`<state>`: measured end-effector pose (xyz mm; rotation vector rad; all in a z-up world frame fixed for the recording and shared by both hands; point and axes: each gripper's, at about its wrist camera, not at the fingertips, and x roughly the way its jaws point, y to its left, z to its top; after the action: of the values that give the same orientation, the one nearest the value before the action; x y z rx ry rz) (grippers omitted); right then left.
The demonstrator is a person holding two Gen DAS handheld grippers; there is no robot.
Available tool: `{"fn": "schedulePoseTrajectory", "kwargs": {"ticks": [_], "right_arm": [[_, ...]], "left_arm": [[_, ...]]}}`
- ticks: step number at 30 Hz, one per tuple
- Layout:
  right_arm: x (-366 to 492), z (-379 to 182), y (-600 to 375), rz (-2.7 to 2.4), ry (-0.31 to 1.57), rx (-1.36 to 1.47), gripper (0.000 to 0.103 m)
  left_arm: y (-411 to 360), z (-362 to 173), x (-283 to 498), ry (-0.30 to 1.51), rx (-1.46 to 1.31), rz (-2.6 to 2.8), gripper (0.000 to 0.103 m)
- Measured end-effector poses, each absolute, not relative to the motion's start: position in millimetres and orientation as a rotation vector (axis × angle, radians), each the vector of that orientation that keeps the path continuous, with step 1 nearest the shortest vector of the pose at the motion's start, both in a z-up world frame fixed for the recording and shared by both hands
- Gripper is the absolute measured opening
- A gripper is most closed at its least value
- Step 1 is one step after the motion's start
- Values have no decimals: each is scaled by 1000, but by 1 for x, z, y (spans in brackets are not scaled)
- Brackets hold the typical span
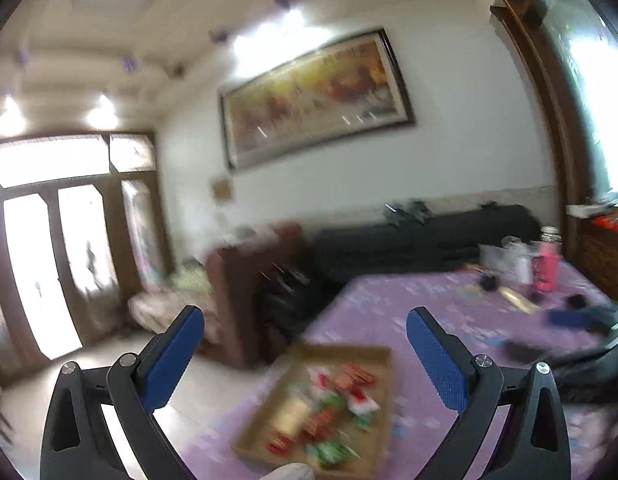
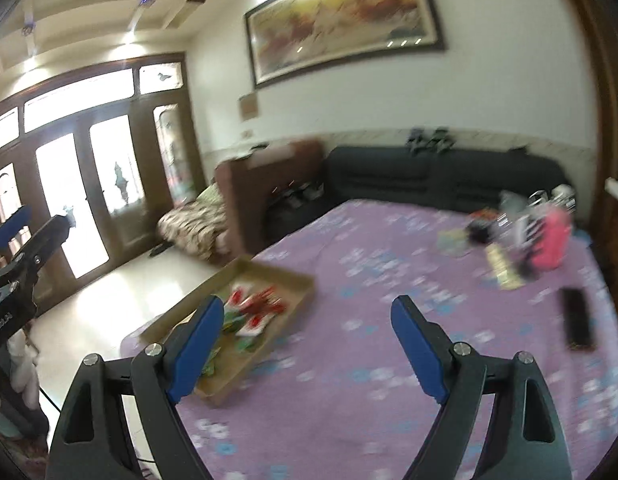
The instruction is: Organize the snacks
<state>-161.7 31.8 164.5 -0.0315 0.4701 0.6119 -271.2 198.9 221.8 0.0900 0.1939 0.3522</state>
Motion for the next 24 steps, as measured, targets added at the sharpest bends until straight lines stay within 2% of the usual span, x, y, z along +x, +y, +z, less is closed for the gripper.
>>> {"fn": "schedulePoseTrajectory", "kwargs": {"ticks": [9, 24], "right_arm": [[-144, 104, 95, 624, 601, -85, 85], [-122, 61, 150, 636, 695, -201, 85]], "left_arm": [[258, 167, -218, 392, -138, 355, 102], [297, 105, -176, 537, -212, 440, 102]]}}
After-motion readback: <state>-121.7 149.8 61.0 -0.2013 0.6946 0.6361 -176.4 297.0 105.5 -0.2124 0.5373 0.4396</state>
